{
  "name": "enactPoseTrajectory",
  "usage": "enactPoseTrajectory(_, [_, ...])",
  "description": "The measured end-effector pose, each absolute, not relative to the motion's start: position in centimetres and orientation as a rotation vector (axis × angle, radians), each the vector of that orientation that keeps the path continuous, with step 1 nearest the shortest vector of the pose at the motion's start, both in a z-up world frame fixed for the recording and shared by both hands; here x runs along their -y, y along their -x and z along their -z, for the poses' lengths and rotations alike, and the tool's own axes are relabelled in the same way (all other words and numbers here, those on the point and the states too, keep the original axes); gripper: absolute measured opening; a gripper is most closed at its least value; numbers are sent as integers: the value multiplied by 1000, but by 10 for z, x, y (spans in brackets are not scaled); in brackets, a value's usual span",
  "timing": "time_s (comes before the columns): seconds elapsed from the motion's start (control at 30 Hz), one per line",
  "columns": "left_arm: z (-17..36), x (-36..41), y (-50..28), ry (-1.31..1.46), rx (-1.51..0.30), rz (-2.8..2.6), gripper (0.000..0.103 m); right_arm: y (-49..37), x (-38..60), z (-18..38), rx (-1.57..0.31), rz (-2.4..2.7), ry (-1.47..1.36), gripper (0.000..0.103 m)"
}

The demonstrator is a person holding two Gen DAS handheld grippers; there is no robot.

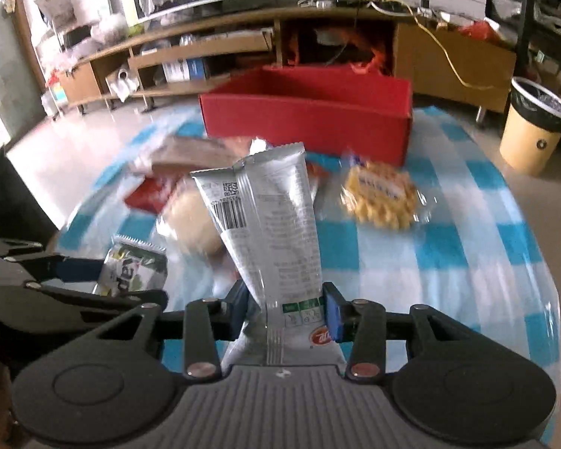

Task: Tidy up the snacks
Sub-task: 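Carry the wafer bar and silver pouch into the red box and release both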

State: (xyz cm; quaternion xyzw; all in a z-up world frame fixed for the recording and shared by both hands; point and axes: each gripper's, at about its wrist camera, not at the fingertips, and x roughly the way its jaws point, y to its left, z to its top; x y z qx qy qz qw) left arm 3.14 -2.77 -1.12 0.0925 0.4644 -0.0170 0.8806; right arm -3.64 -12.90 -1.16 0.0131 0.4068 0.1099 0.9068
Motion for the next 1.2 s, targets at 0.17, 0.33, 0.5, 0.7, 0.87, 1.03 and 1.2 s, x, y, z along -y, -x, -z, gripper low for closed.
enactPoseTrajectory(0.17, [2, 24, -61, -144, -942, 46, 64, 18, 123, 7, -815, -219, -7, 39])
enactPoseTrajectory(0.33, [-3, 24, -86, -134, -920, 45, 64, -4, 126, 0, -793, -210, -20, 39])
enactPoseTrajectory(0.5, [-5, 23, -107, -105, -917, 49, 64, -30, 127, -5, -767, -204, -12, 39])
enactPoseTrajectory(0.7, [-10, 24, -133, -96, -899, 43, 64, -58, 129, -8, -745, -202, -4, 39])
enactPoseTrajectory(0.87, [-15, 25, -158, -79, -888, 45, 64, -81, 132, -13, -731, -206, -22, 39])
enactPoseTrajectory(1.03, [-20, 34, -177, -111, -862, 42, 64, -99, 135, -16, -712, -197, -13, 39])
enactPoseTrajectory(1.2, [-23, 42, -203, -96, -865, 52, 64, -123, 146, -20, -710, -182, -37, 39])
